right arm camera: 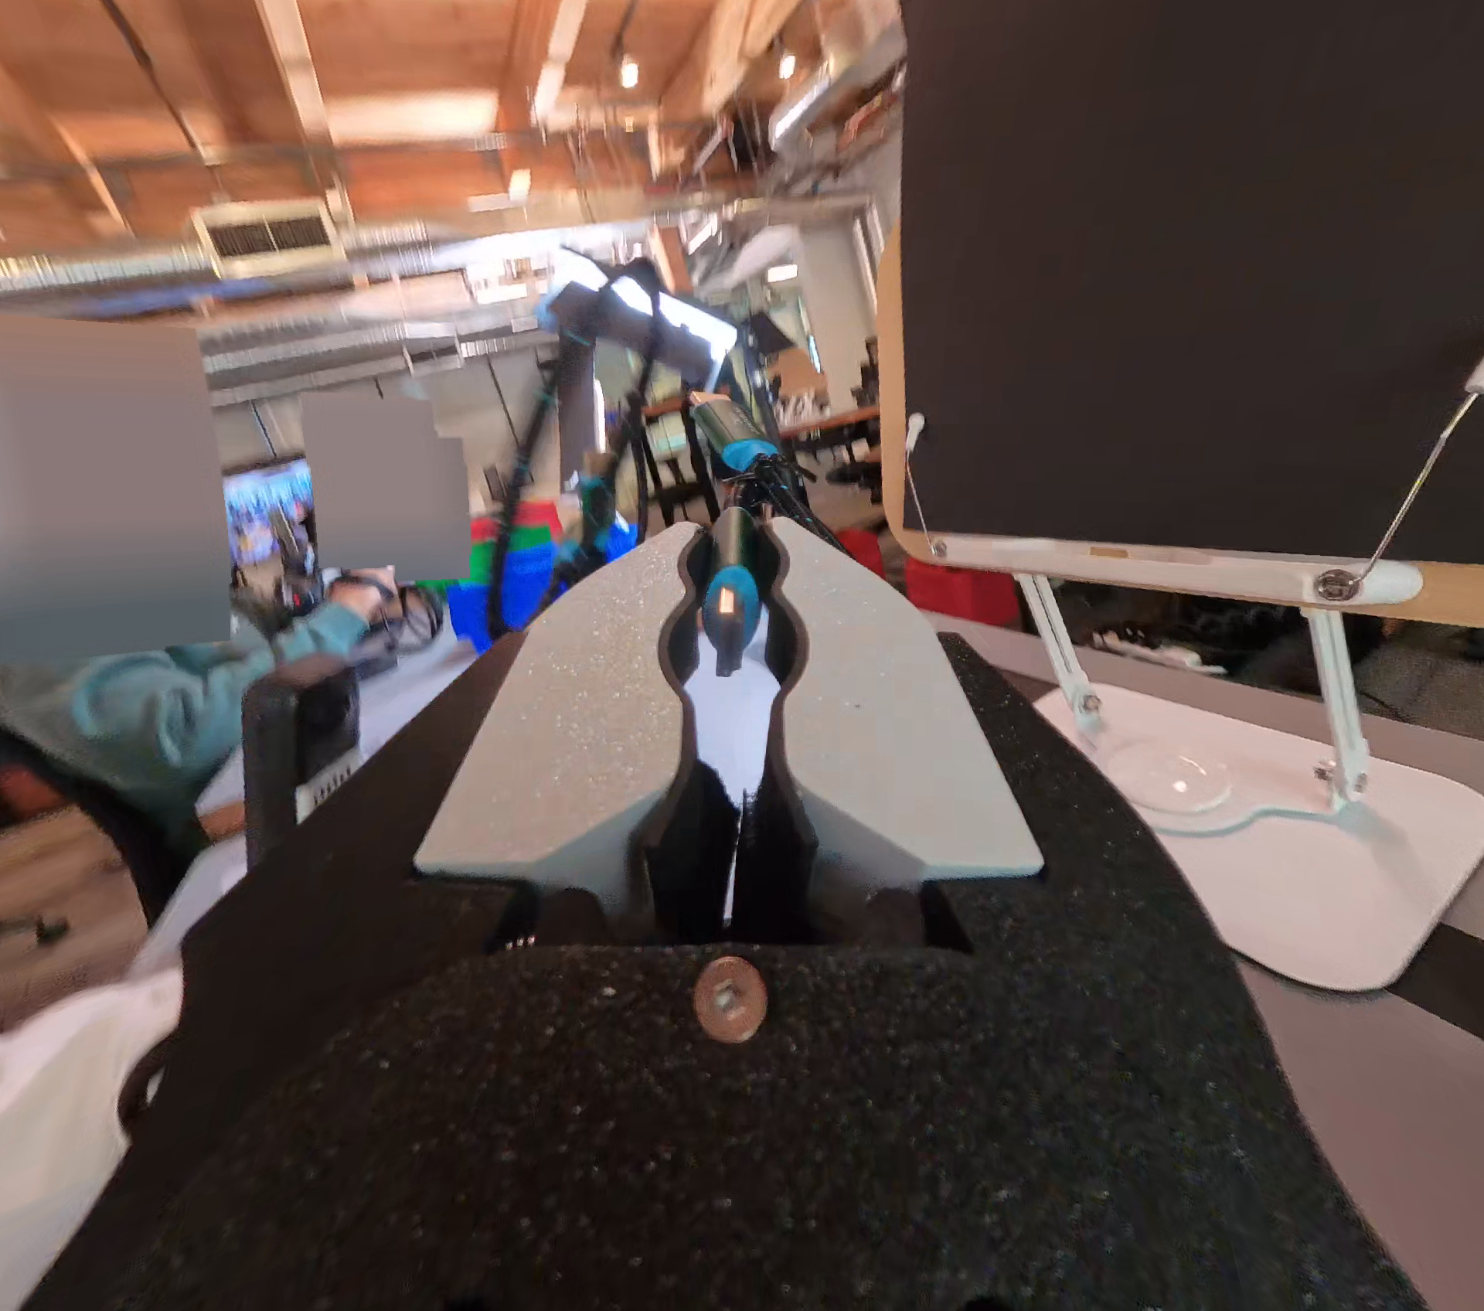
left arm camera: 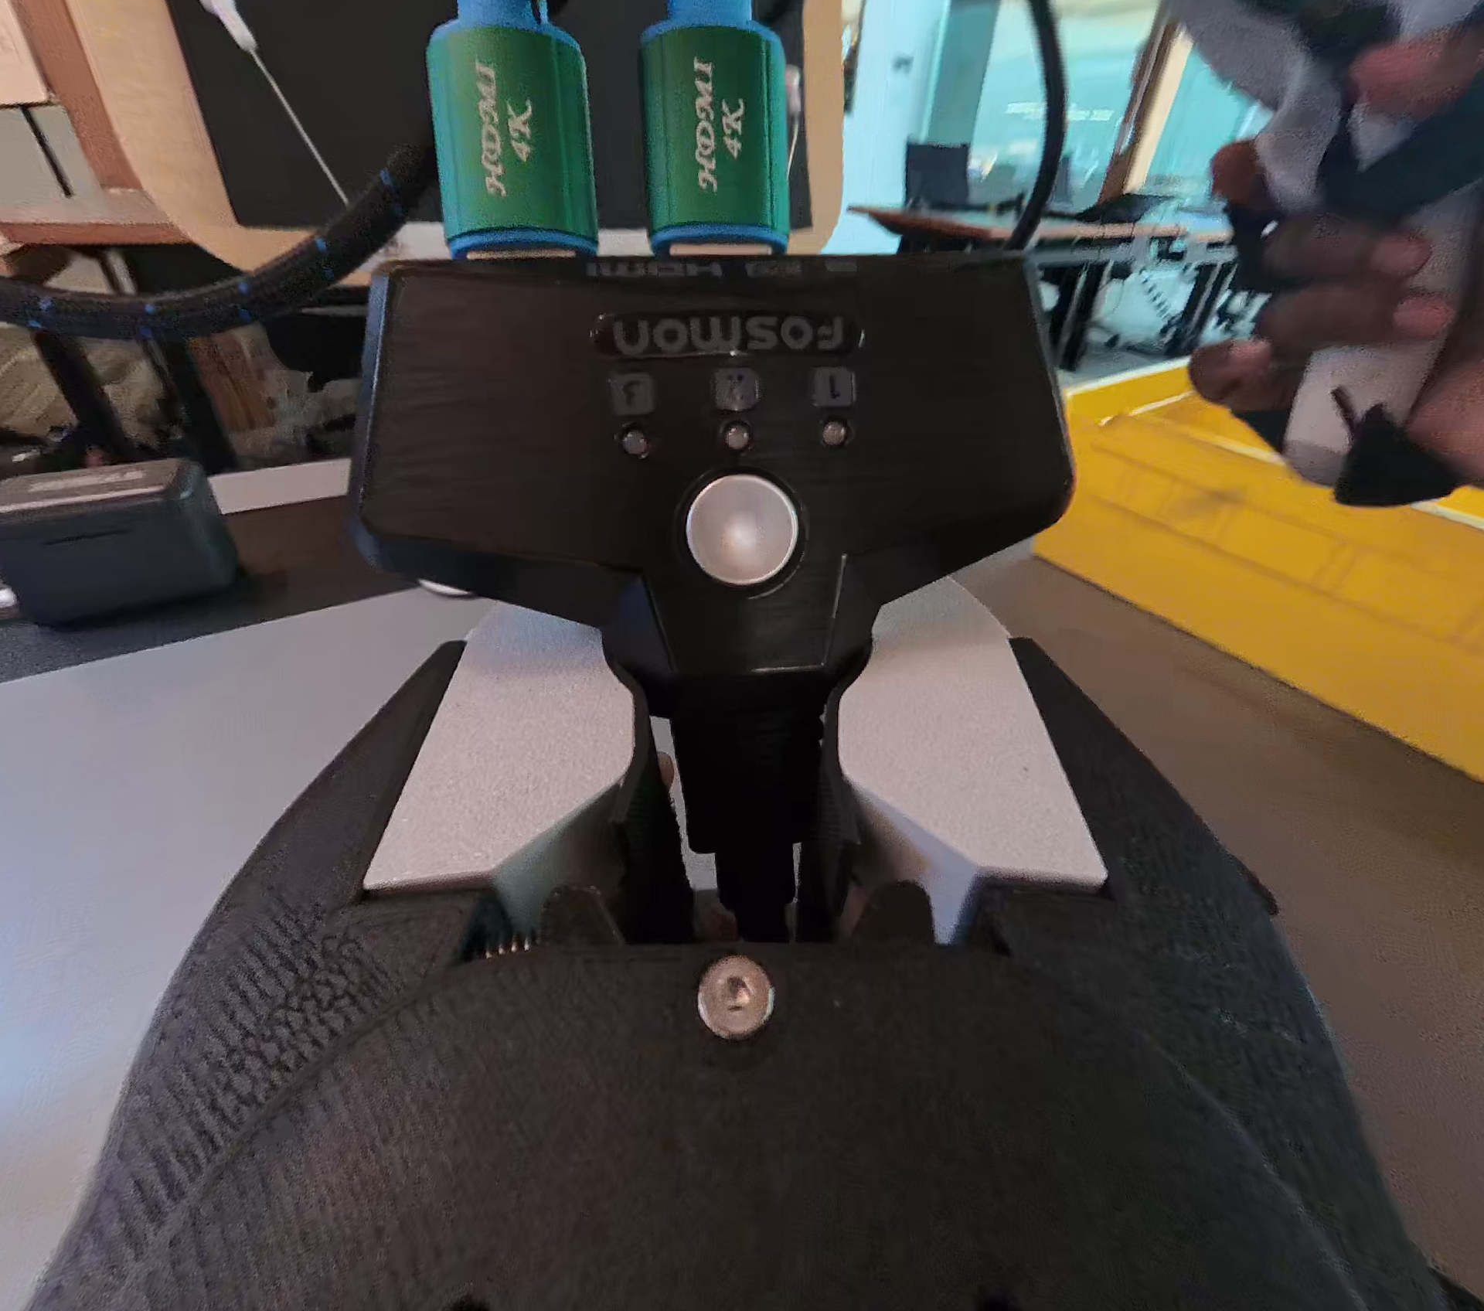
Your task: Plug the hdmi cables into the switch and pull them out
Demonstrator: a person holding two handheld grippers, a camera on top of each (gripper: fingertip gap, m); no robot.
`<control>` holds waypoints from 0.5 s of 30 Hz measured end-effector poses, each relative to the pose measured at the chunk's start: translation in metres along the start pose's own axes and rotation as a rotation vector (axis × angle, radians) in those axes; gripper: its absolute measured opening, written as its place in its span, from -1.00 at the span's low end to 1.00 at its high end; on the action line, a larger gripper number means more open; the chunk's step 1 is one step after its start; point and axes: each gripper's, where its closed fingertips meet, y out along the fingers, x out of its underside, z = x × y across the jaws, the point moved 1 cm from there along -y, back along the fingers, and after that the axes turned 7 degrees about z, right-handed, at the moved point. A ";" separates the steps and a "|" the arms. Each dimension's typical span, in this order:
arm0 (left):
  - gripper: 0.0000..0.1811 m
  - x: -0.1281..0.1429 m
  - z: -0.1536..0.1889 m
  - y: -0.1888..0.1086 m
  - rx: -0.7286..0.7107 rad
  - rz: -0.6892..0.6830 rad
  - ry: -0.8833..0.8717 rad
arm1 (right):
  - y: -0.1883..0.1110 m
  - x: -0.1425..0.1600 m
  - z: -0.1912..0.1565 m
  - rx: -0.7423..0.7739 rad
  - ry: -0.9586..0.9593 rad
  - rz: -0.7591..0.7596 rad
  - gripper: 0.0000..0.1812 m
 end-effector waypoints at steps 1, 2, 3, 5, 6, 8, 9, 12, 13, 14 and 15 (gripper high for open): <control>-0.53 -0.005 0.001 -0.001 0.012 0.024 -0.026 | 0.000 0.003 0.000 -0.010 -0.028 -0.053 -0.87; -0.53 -0.010 0.001 -0.002 0.017 0.045 -0.050 | -0.001 0.008 -0.001 -0.022 -0.050 -0.113 -0.87; -0.53 -0.015 0.001 -0.003 0.022 0.060 -0.066 | -0.002 0.012 -0.002 -0.037 -0.071 -0.177 -0.87; -0.53 -0.021 -0.001 -0.005 0.021 0.078 -0.065 | -0.005 0.014 -0.003 -0.040 -0.152 -0.262 -0.87; -0.53 -0.023 -0.004 -0.006 0.013 0.089 -0.055 | -0.007 0.012 -0.005 -0.038 -0.202 -0.301 -0.87; -0.53 -0.026 -0.008 -0.008 0.003 0.118 -0.048 | -0.015 0.001 -0.006 -0.016 -0.322 -0.371 -0.87; -0.53 -0.026 -0.009 -0.008 0.004 0.133 -0.059 | -0.021 -0.007 -0.007 0.003 -0.380 -0.407 -0.87; -0.53 -0.021 -0.013 -0.008 -0.001 0.126 -0.082 | -0.053 -0.039 -0.002 0.120 -0.509 -0.524 -0.87; -0.53 -0.018 -0.014 -0.007 -0.004 0.114 -0.076 | -0.068 -0.050 0.002 0.175 -0.546 -0.568 -0.87; -0.53 -0.015 -0.014 -0.006 -0.005 0.105 -0.064 | -0.084 -0.060 0.005 0.235 -0.580 -0.616 -0.87; -0.53 -0.013 -0.014 -0.006 -0.007 0.099 -0.048 | -0.102 -0.068 0.009 0.297 -0.603 -0.670 -0.87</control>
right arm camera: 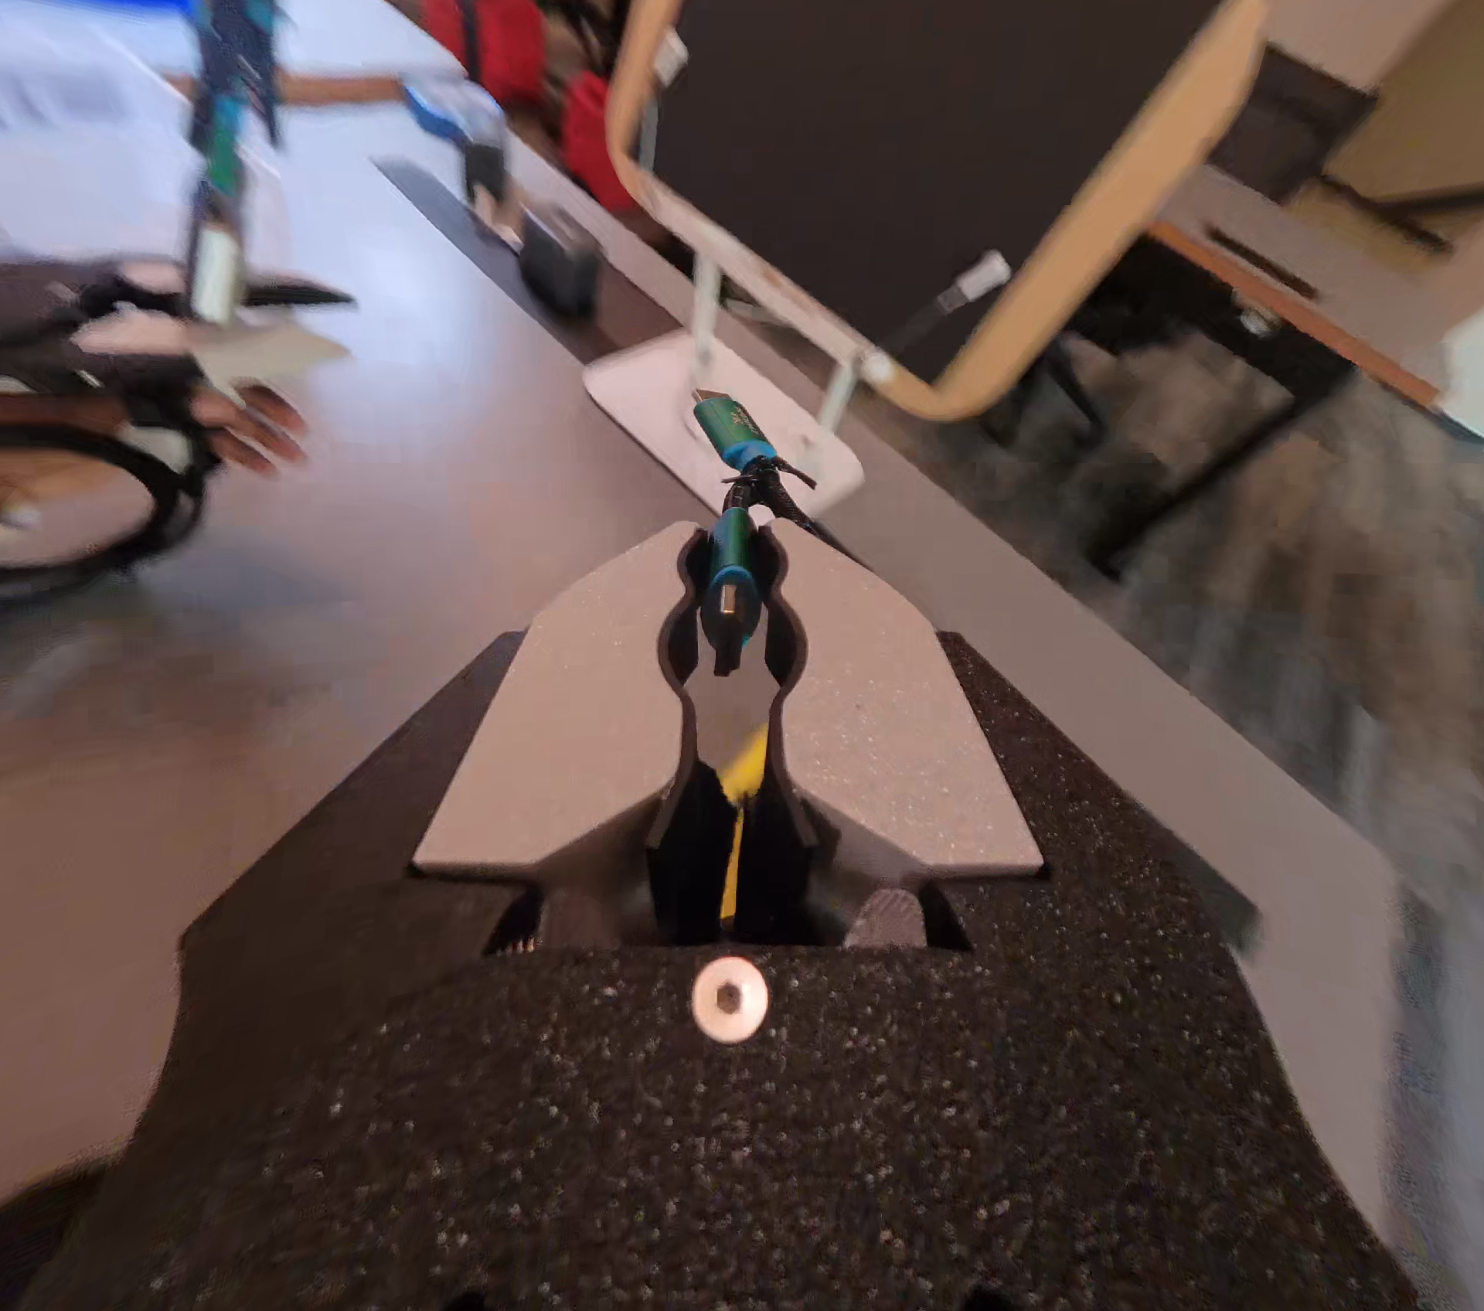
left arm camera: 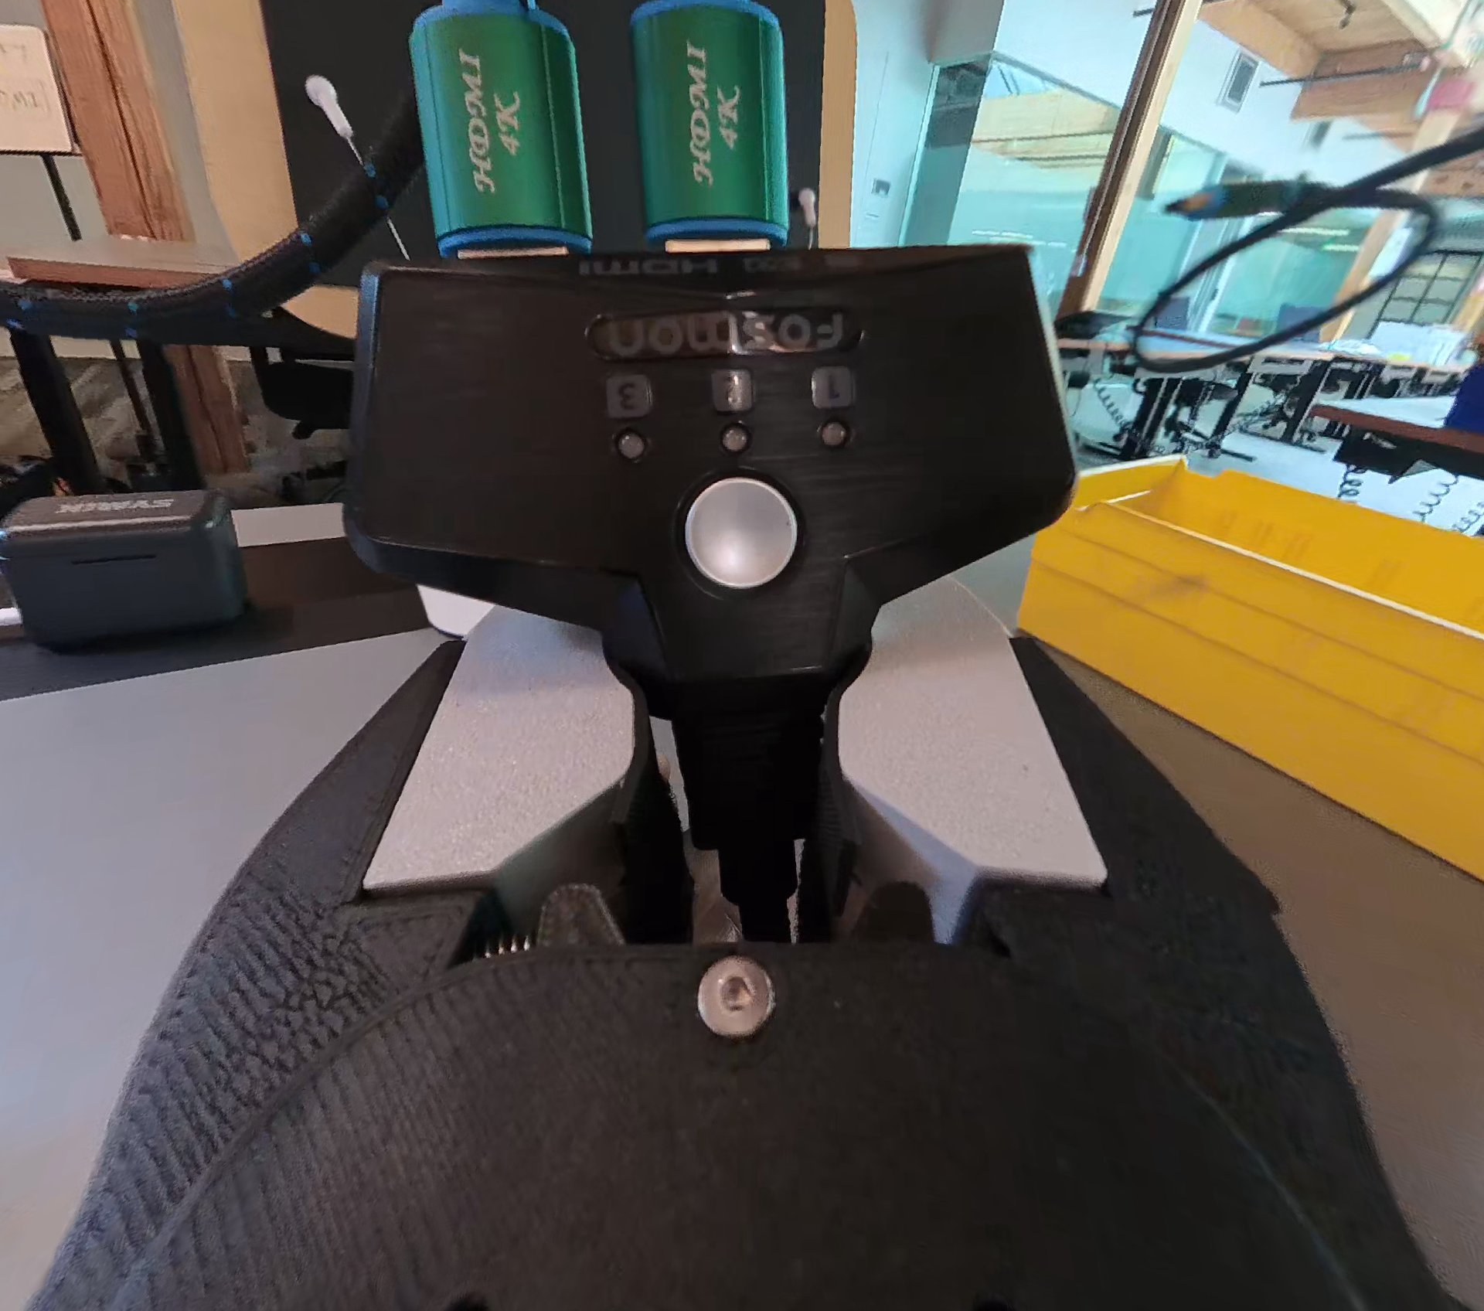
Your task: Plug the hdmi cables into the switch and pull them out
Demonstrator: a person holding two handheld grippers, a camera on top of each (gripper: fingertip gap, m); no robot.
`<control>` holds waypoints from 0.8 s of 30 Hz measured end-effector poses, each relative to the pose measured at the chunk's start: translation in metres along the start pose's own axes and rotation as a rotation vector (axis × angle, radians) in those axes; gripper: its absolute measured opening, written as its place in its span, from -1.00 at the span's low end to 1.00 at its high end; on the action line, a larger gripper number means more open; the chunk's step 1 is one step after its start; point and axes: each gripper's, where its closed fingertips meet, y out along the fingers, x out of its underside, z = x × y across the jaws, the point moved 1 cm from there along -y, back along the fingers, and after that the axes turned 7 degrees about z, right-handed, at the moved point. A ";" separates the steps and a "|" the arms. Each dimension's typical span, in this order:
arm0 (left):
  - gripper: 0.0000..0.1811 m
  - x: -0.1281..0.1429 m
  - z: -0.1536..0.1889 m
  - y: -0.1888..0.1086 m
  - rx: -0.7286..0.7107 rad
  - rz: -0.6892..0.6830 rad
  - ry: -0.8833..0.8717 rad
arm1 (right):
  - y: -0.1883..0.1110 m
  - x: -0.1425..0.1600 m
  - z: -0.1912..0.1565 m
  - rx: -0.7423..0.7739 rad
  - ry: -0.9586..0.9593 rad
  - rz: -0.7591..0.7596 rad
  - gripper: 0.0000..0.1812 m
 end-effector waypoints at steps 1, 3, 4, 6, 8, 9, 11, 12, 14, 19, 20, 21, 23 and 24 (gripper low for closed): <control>-0.53 0.001 0.001 0.000 0.000 -0.003 0.013 | -0.016 0.009 0.009 0.046 -0.008 -0.067 -0.86; -0.53 0.002 0.005 0.001 0.014 -0.003 0.022 | -0.046 0.031 0.023 0.118 0.021 -0.188 -0.87; -0.53 0.001 0.008 0.001 0.023 0.000 0.028 | -0.059 0.044 0.026 0.127 0.066 -0.252 -0.87; -0.53 0.001 0.011 0.001 0.030 0.004 0.050 | -0.079 0.075 0.025 0.101 0.174 -0.382 -0.87; -0.53 0.002 0.013 0.002 0.035 0.002 0.078 | -0.092 0.107 0.016 0.027 0.308 -0.511 -0.87; -0.53 0.002 0.014 0.002 0.038 0.001 0.090 | -0.097 0.122 0.009 -0.024 0.379 -0.568 -0.87; -0.53 0.002 0.017 0.002 0.050 0.005 0.111 | -0.100 0.143 0.002 -0.096 0.530 -0.625 -0.87; -0.53 0.002 0.018 0.002 0.055 0.004 0.121 | -0.100 0.152 0.003 -0.104 0.597 -0.642 -0.86; -0.53 0.004 0.021 0.003 0.063 -0.003 0.141 | -0.096 0.163 0.014 -0.074 0.694 -0.622 -0.86; -0.52 0.007 0.027 0.003 0.083 -0.017 0.176 | -0.101 0.191 0.038 0.065 0.678 -0.691 -0.60; -0.52 0.007 0.028 0.004 0.087 -0.018 0.184 | -0.098 0.191 0.039 0.052 0.671 -0.673 -0.62; -0.52 0.008 0.029 0.004 0.091 -0.020 0.195 | -0.096 0.191 0.038 0.038 0.676 -0.663 -0.63; -0.52 0.009 0.031 0.004 0.097 -0.026 0.227 | -0.097 0.197 0.037 0.034 0.682 -0.698 -0.66; -0.52 0.009 0.032 0.004 0.100 -0.028 0.242 | -0.098 0.200 0.037 0.040 0.671 -0.727 -0.65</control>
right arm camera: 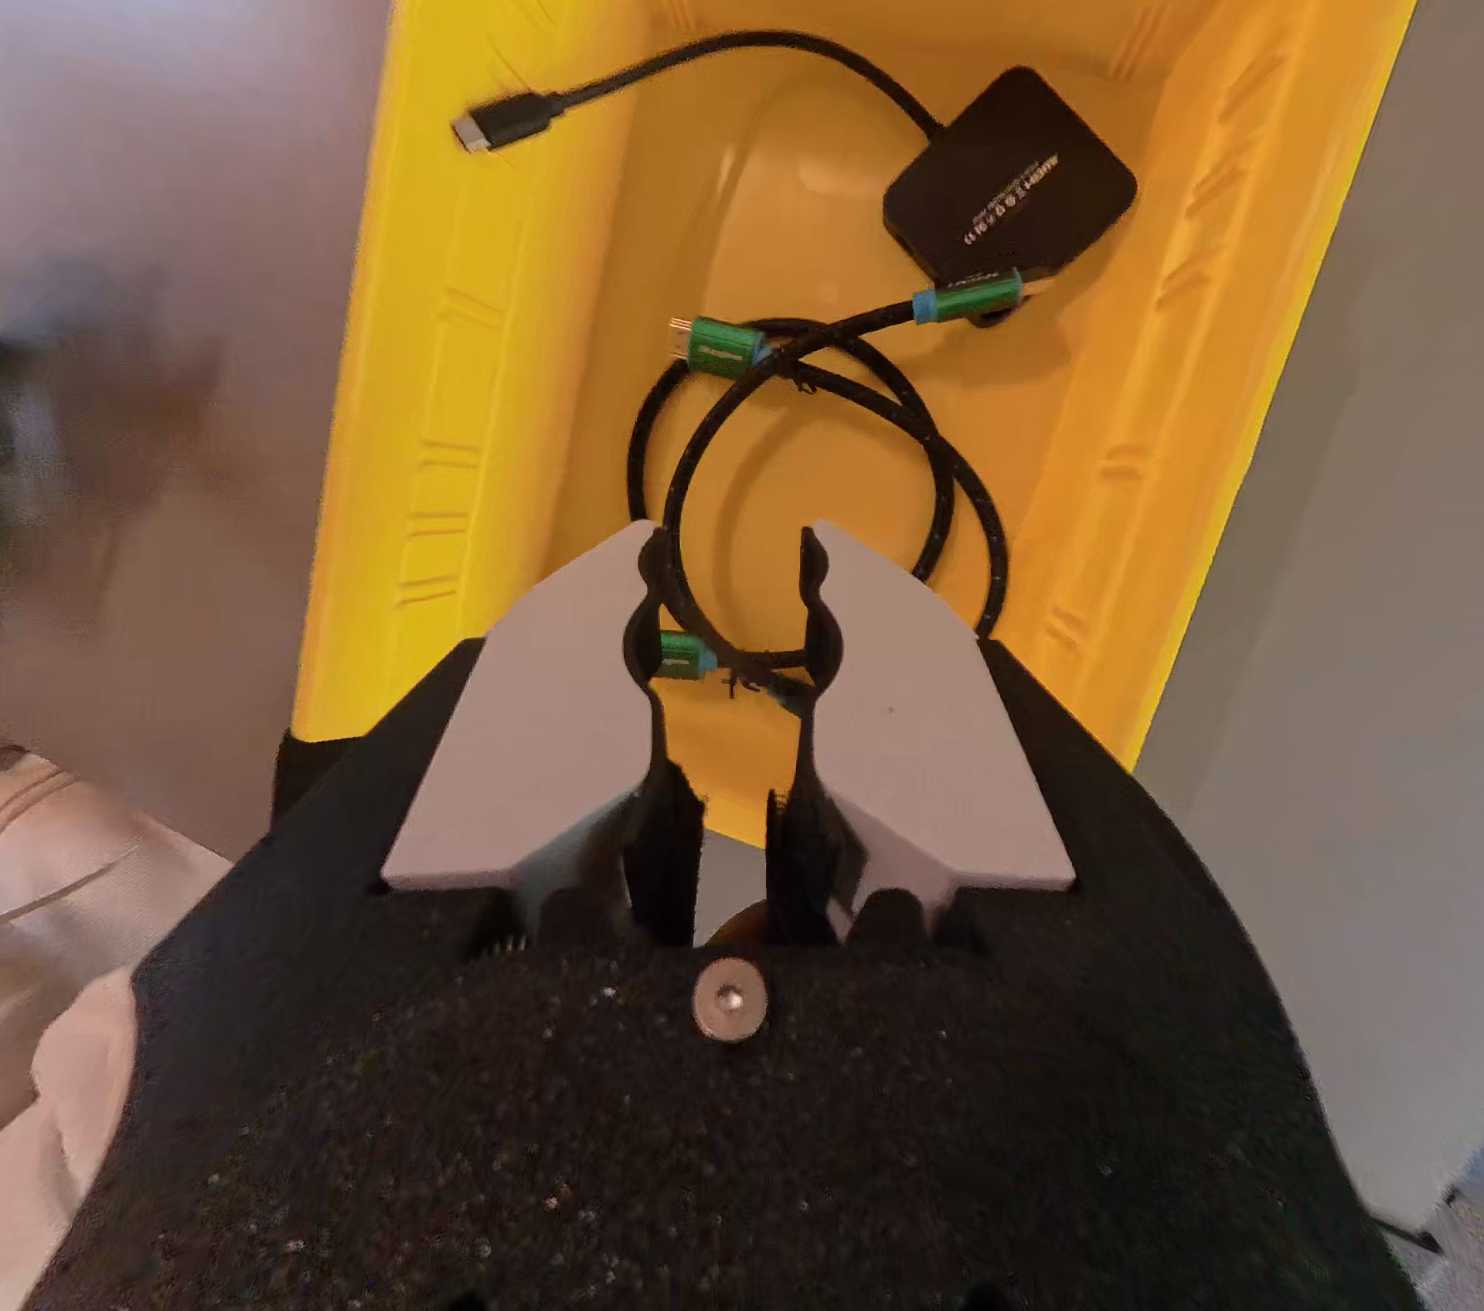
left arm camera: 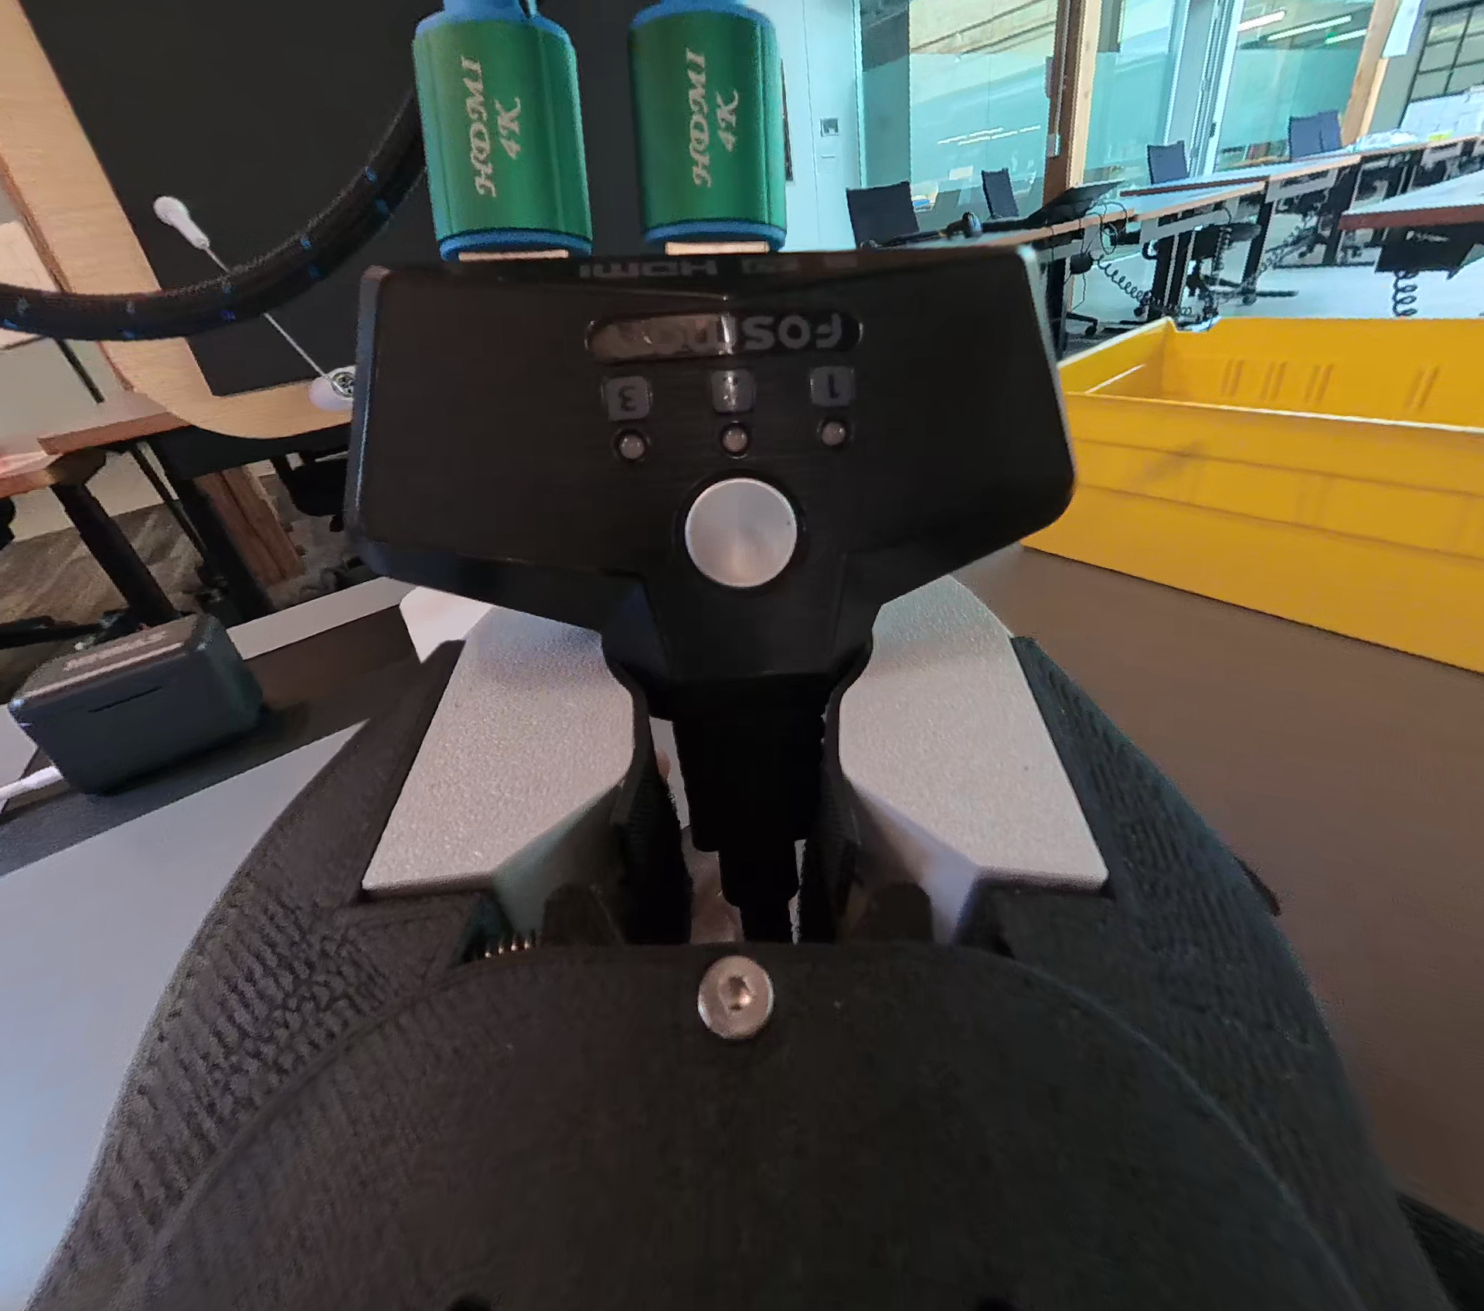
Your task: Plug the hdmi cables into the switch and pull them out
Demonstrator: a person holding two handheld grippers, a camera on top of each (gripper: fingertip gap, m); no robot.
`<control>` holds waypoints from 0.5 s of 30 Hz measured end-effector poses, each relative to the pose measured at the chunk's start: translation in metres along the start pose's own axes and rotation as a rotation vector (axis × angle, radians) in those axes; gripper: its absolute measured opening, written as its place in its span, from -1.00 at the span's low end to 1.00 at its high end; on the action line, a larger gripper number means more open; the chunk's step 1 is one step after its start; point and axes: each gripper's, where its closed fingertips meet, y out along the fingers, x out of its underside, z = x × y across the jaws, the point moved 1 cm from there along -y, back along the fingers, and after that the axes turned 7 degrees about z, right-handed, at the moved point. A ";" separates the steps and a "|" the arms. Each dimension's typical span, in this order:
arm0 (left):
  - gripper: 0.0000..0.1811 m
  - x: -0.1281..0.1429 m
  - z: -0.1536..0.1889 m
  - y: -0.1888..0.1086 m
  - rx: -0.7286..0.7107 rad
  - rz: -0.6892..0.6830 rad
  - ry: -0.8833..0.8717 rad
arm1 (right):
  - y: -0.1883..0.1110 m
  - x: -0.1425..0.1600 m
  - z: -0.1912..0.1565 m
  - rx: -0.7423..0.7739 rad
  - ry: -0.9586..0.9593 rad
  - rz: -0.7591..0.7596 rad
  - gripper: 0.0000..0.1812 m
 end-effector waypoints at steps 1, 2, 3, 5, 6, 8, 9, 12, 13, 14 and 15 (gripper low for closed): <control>-0.52 0.000 0.001 0.000 0.004 -0.002 0.012 | 0.001 0.001 0.001 0.013 -0.013 -0.014 -0.63; -0.52 0.001 0.003 0.001 0.008 -0.004 0.020 | 0.003 0.000 -0.001 0.002 -0.030 -0.016 -0.63; -0.52 0.001 0.004 0.001 0.011 -0.005 0.026 | 0.005 -0.001 -0.007 -0.031 -0.054 -0.015 -0.63; -0.52 0.002 0.005 0.001 0.016 -0.006 0.031 | 0.015 0.000 -0.019 -0.116 -0.119 -0.043 -0.65; -0.52 0.002 0.005 0.001 0.017 -0.008 0.034 | 0.023 0.004 -0.023 -0.147 -0.148 -0.078 -0.62; -0.52 0.003 0.005 0.001 0.015 -0.012 0.042 | 0.040 0.014 -0.026 -0.185 -0.165 -0.189 -0.49; -0.52 0.003 0.004 0.001 0.013 -0.014 0.046 | 0.049 0.018 -0.026 -0.187 -0.154 -0.245 -0.41; -0.52 0.004 0.003 0.002 0.012 -0.018 0.044 | 0.071 0.027 -0.022 -0.163 -0.117 -0.384 -0.41; -0.52 0.005 0.003 0.002 0.012 -0.020 0.042 | 0.076 0.032 -0.020 -0.151 -0.098 -0.442 -0.46; -0.52 0.005 0.003 0.002 0.011 -0.022 0.039 | 0.080 0.038 -0.020 -0.150 -0.077 -0.503 -0.57; -0.52 0.006 0.002 0.002 0.010 -0.024 0.038 | 0.082 0.043 -0.024 -0.185 -0.055 -0.552 -0.79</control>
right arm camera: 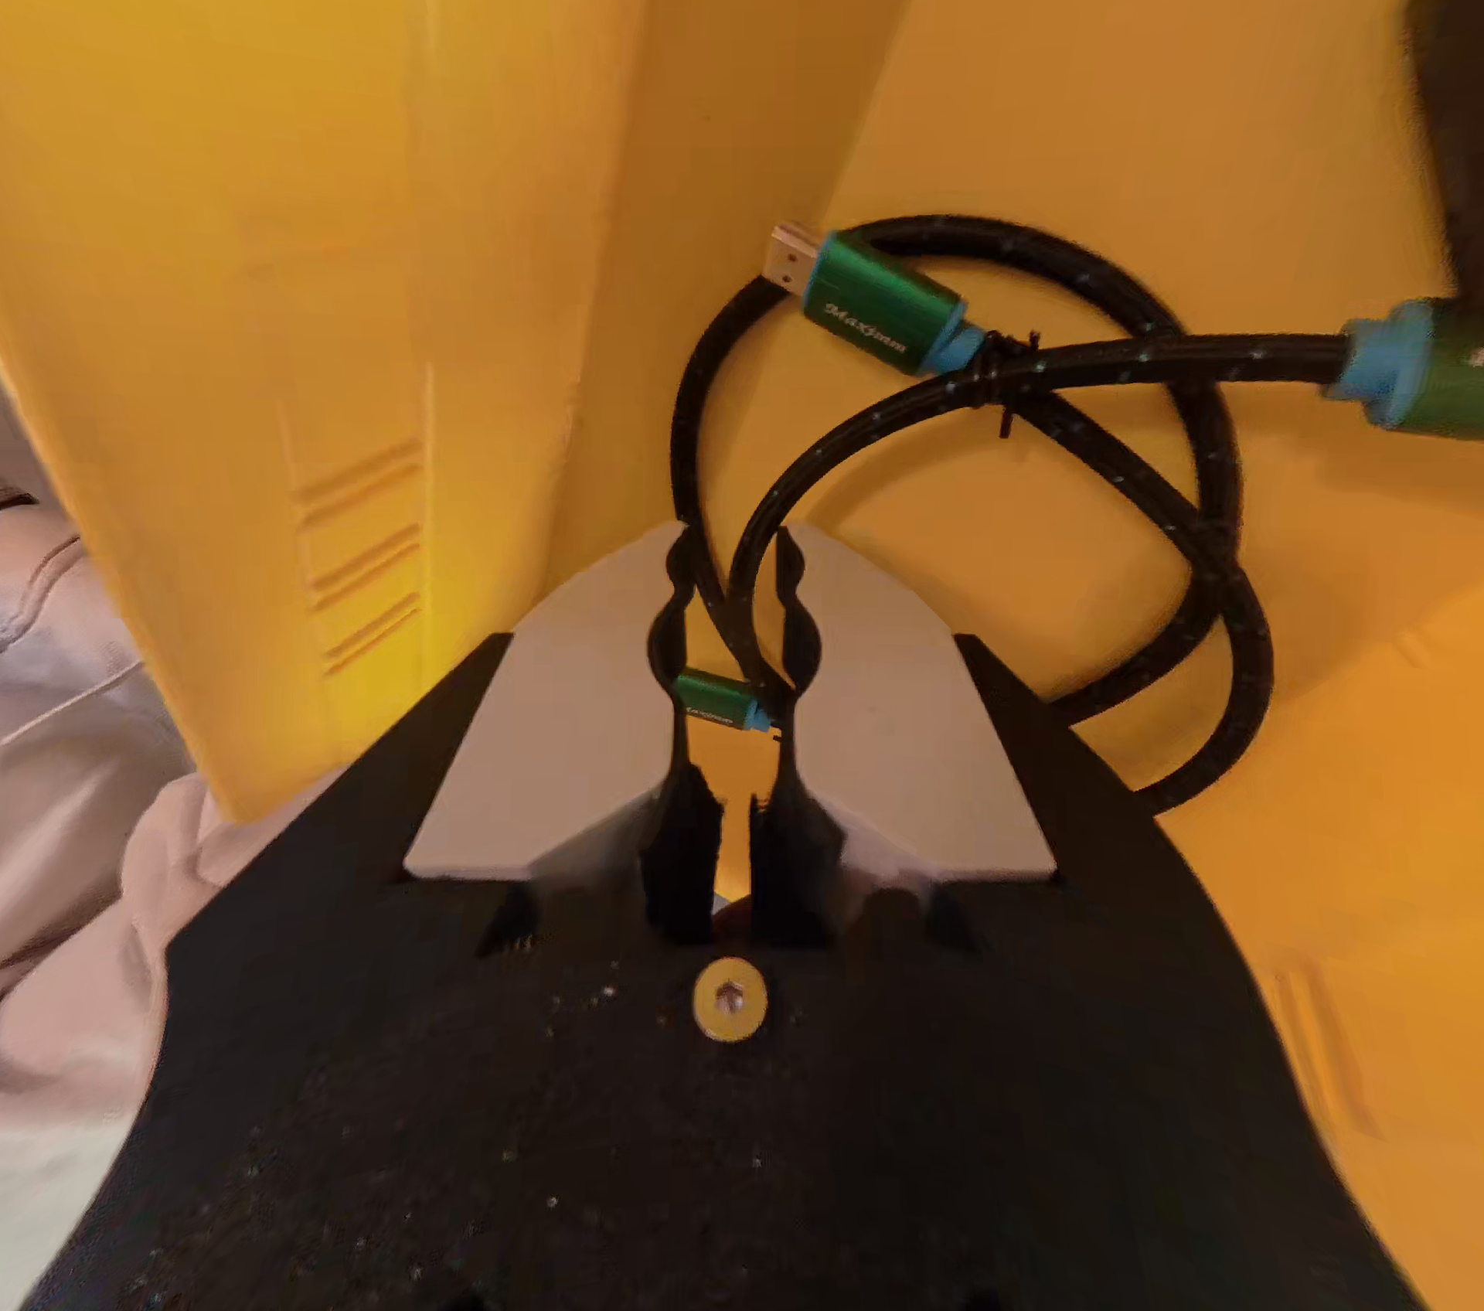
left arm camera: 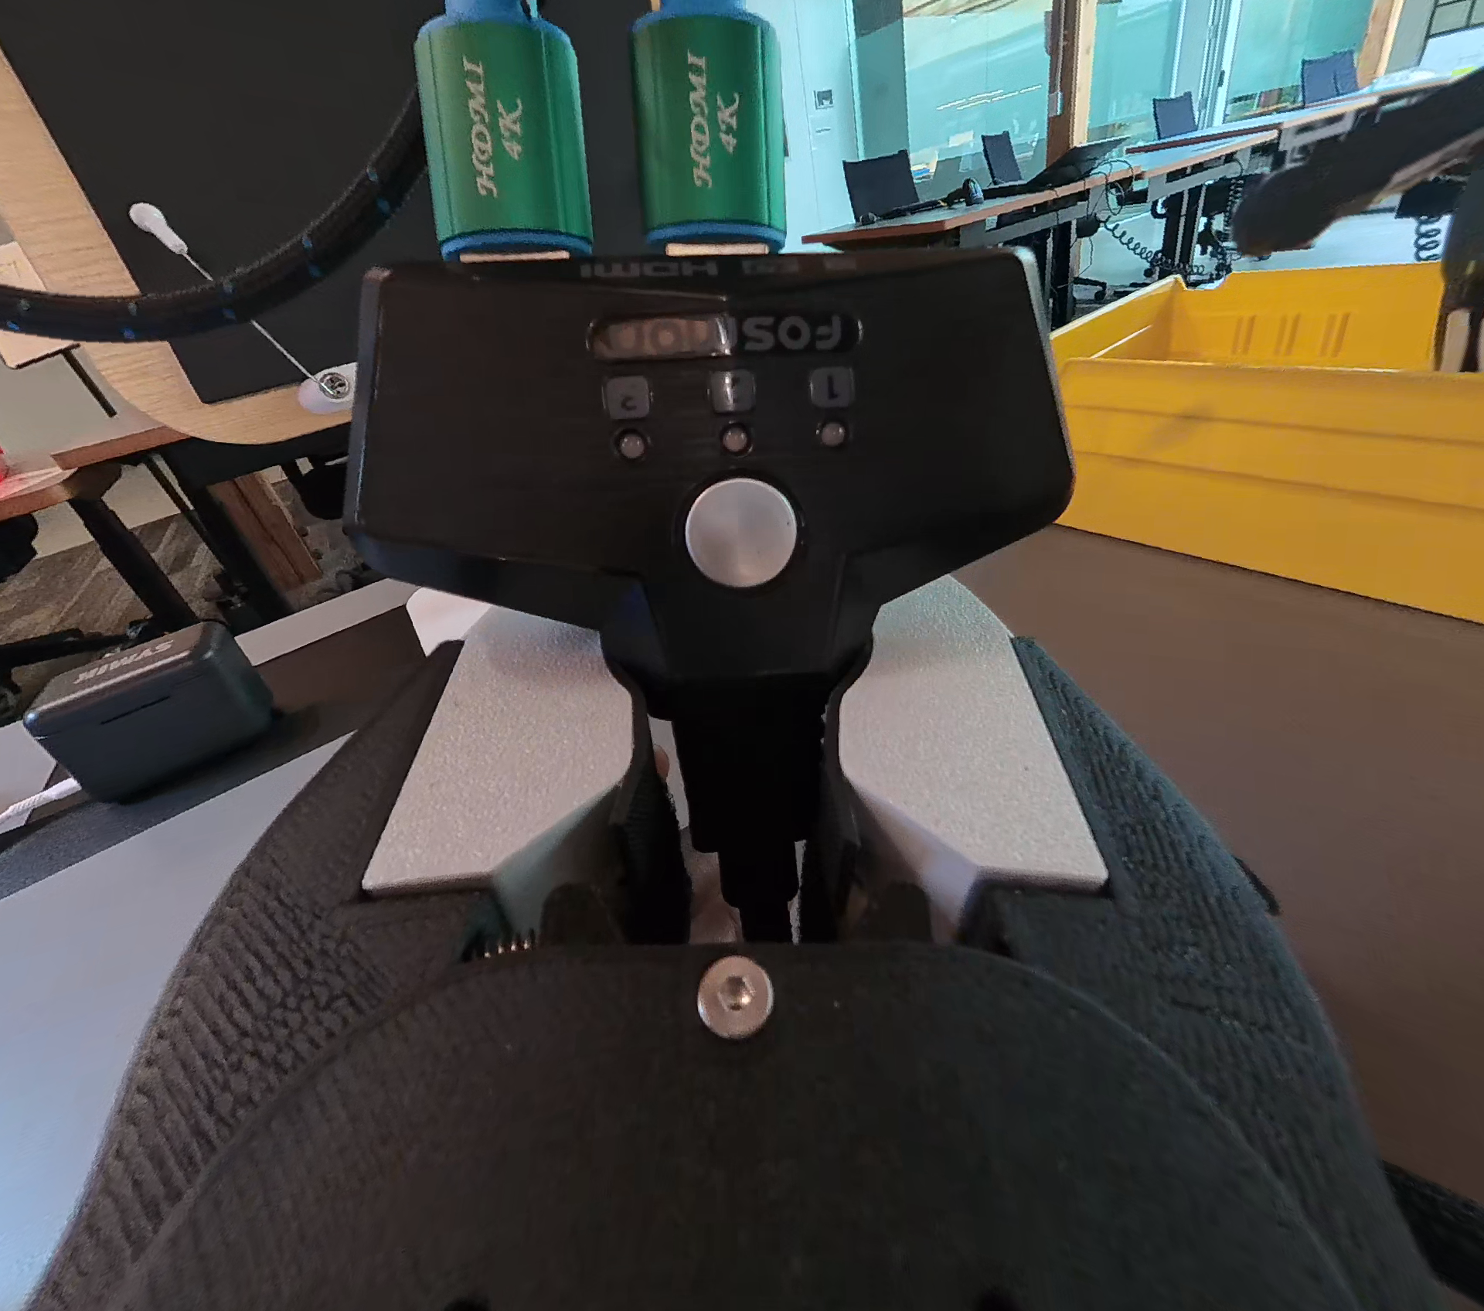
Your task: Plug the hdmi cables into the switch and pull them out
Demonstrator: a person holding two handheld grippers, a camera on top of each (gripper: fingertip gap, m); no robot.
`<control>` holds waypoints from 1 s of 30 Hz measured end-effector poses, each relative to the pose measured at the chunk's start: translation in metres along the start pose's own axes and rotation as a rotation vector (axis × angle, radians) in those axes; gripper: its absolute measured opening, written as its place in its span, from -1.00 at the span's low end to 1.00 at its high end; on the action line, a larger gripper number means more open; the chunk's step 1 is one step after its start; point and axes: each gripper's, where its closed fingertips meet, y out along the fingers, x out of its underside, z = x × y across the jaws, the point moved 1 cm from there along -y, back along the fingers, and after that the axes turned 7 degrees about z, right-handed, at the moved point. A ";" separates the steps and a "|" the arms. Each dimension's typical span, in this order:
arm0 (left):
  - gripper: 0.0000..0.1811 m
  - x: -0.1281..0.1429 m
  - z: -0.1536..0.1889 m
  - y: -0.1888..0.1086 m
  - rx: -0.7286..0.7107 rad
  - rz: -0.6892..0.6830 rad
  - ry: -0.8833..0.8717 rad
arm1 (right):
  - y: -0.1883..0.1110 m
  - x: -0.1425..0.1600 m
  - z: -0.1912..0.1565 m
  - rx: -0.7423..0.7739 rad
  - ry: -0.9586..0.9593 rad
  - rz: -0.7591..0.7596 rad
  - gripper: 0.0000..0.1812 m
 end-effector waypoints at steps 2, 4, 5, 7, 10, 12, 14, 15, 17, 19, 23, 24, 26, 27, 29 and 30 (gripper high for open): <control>-0.51 0.001 -0.001 0.000 -0.001 -0.003 0.000 | 0.000 0.002 -0.007 -0.045 0.008 -0.020 -0.91; -0.52 0.001 -0.001 0.000 -0.001 -0.002 -0.004 | -0.011 0.008 -0.021 -0.080 -0.011 0.013 -0.92; -0.52 0.001 -0.001 0.000 -0.001 -0.001 -0.008 | -0.019 0.009 -0.027 -0.077 -0.024 0.048 -0.92; -0.52 0.001 -0.001 0.001 0.001 -0.003 -0.013 | -0.031 0.012 -0.038 -0.083 -0.046 0.109 -0.92; -0.51 0.002 0.000 0.001 0.004 -0.005 -0.006 | -0.040 0.017 -0.044 -0.053 -0.044 0.128 -0.73; -0.51 0.001 0.000 0.001 0.001 -0.006 0.003 | -0.047 0.017 -0.042 0.011 -0.026 0.144 -0.60; -0.51 0.002 -0.001 0.000 -0.014 -0.013 0.011 | -0.063 0.012 -0.037 0.123 -0.033 0.200 -0.56; -0.52 0.002 -0.003 0.000 -0.028 -0.015 0.014 | -0.075 0.004 -0.038 0.181 -0.088 0.268 -0.53; -0.52 0.001 -0.006 -0.001 -0.057 -0.012 -0.003 | -0.107 -0.025 -0.057 0.285 -0.307 0.487 -0.53; -0.52 -0.001 -0.010 -0.002 -0.085 0.005 -0.049 | -0.149 -0.061 -0.098 0.372 -0.588 0.814 -0.41; -0.52 -0.006 -0.021 -0.006 -0.137 0.044 -0.146 | -0.214 -0.086 -0.234 0.137 -1.037 1.511 -0.36; -0.52 -0.008 -0.023 -0.007 -0.146 0.054 -0.145 | -0.217 -0.083 -0.264 -0.004 -1.093 1.591 -0.41; -0.52 -0.013 -0.026 -0.009 -0.151 0.090 -0.130 | -0.207 -0.087 -0.297 -0.212 -1.072 1.574 -0.33; -0.52 -0.017 -0.025 -0.009 -0.148 0.112 -0.120 | -0.197 -0.095 -0.303 -0.229 -1.040 1.520 -0.24; -0.52 -0.022 -0.025 -0.011 -0.155 0.132 -0.078 | -0.181 -0.114 -0.299 -0.158 -0.976 1.457 -0.16; -0.52 -0.023 -0.026 -0.011 -0.165 0.126 -0.046 | -0.179 -0.120 -0.298 -0.133 -0.953 1.460 -0.25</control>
